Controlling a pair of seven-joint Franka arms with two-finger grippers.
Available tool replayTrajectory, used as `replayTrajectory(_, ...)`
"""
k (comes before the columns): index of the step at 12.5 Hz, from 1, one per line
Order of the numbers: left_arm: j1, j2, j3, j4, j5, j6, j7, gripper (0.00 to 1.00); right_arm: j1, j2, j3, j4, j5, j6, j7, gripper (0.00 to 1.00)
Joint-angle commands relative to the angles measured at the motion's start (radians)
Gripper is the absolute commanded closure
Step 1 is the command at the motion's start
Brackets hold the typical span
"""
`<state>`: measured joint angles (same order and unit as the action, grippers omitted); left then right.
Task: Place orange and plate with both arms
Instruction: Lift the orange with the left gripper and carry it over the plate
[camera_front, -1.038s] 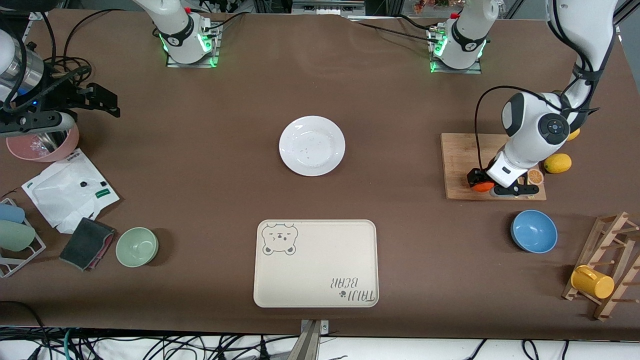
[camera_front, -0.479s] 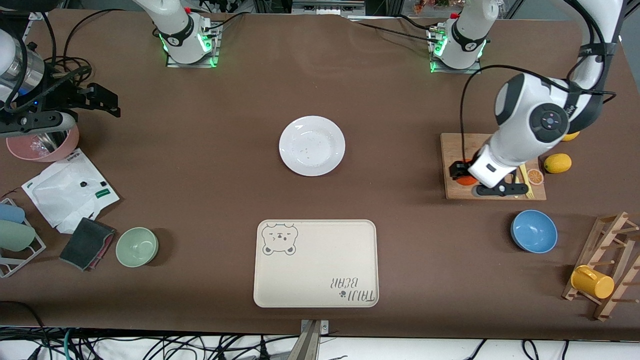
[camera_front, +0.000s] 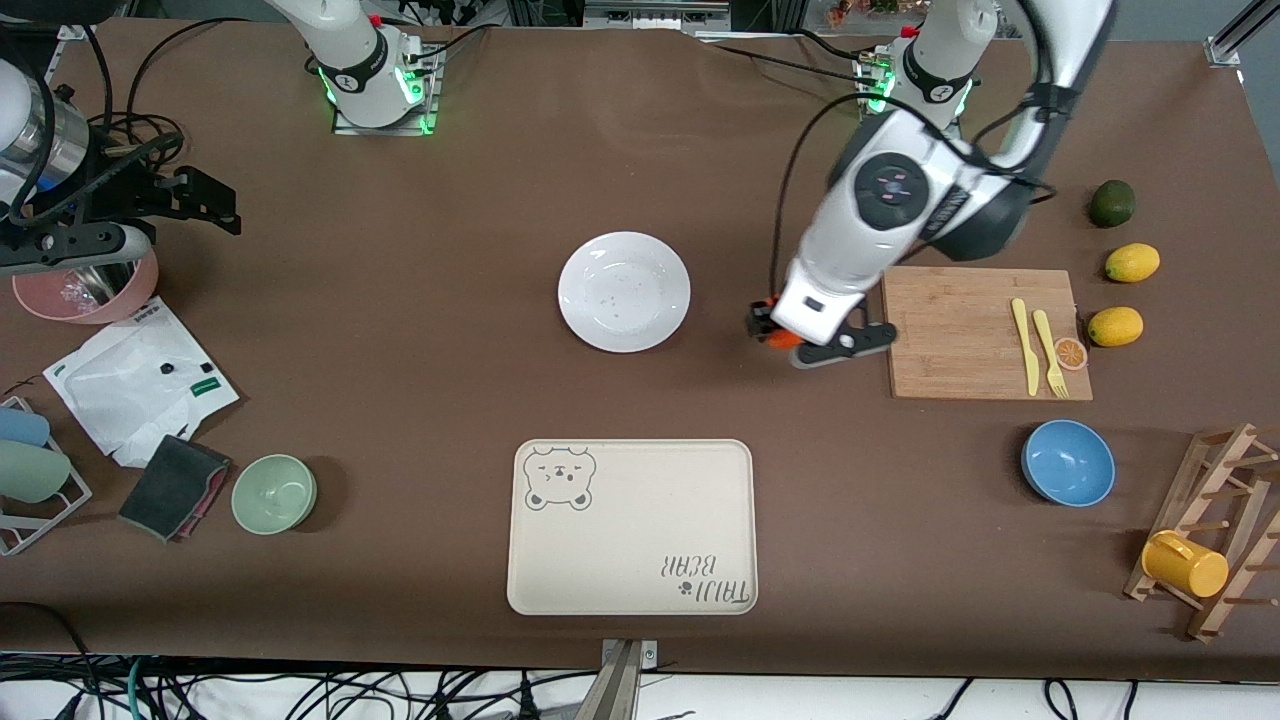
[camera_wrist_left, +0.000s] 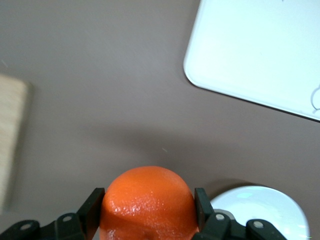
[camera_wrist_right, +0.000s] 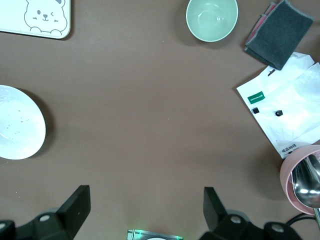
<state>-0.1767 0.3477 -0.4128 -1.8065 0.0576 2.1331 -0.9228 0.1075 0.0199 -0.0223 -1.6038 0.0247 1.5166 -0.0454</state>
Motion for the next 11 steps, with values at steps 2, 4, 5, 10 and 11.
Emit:
replayTrajectory(2,-0.16,0.1,0.011,0.055,0.024,-0.018,-0.249,0.57,-0.003,-0.011,0.001,-0.008,0.004,-0.004,-0.011,0.0)
replayTrajectory(4,-0.222,0.148,0.011,0.061,0.021,0.013,-0.332,0.57,-0.003,-0.011,0.001,-0.008,0.004,-0.004,-0.011,0.0)
replayTrajectory(5,-0.246,0.172,0.011,0.082,0.022,0.049,-0.364,0.57,-0.003,-0.011,0.001,-0.008,0.006,-0.004,-0.011,0.0)
replayTrajectory(10,-0.34,0.344,0.022,0.181,0.042,0.123,-0.456,0.55,-0.003,-0.011,0.001,-0.013,0.008,-0.004,-0.011,0.0)
replayTrajectory(11,-0.346,0.359,0.02,0.179,0.06,0.163,-0.47,0.54,-0.003,-0.011,0.001,-0.013,0.008,-0.003,-0.011,0.0)
